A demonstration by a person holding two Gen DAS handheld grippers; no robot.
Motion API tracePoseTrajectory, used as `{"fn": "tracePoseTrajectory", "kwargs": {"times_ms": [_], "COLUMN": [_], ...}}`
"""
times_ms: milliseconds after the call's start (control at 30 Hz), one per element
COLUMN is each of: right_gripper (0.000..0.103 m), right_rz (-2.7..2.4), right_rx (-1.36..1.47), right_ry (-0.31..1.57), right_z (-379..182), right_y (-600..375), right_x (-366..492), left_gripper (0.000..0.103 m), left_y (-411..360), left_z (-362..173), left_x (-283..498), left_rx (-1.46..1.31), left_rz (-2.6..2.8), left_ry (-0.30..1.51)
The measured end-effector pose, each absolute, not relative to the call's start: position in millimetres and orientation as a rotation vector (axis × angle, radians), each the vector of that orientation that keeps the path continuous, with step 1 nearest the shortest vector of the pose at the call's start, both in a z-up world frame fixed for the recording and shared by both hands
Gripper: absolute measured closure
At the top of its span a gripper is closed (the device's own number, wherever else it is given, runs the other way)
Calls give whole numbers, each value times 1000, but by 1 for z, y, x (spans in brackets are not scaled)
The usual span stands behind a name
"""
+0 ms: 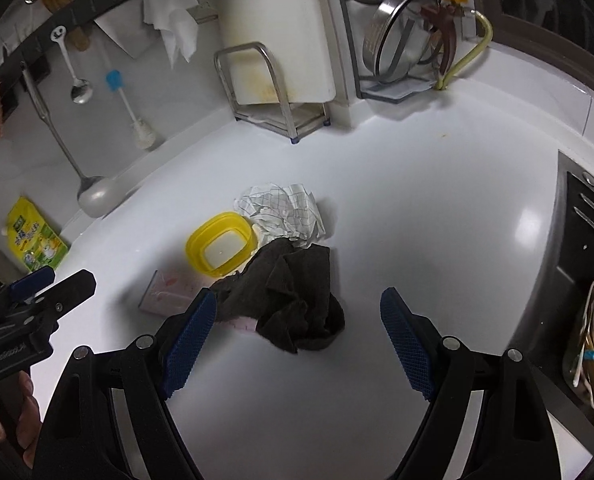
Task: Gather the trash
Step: 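Grasp the dark grey cloth with the right tool and lift it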
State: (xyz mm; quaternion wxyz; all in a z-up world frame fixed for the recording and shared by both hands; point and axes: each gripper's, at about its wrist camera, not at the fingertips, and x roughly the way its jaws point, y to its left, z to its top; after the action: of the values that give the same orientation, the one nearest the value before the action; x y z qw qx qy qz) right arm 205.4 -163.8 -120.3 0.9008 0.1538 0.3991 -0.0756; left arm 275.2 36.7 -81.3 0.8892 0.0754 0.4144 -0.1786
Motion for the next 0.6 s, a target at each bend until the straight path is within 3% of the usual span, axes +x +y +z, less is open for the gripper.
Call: {"fn": "tracePoseTrajectory", "kwargs": {"times_ms": [600], "right_gripper": [23], "right_rz": [-155], "right_rx": [264], "right_ry": [941], "right_z": [-156], "right_y": [-154], "right_x": [252], "left_gripper": [7], "left_y": [24], "left_z": [-103], "left_x": [317], "left_rx": [129], "left_rz": [-394], "left_ry": [902]}}
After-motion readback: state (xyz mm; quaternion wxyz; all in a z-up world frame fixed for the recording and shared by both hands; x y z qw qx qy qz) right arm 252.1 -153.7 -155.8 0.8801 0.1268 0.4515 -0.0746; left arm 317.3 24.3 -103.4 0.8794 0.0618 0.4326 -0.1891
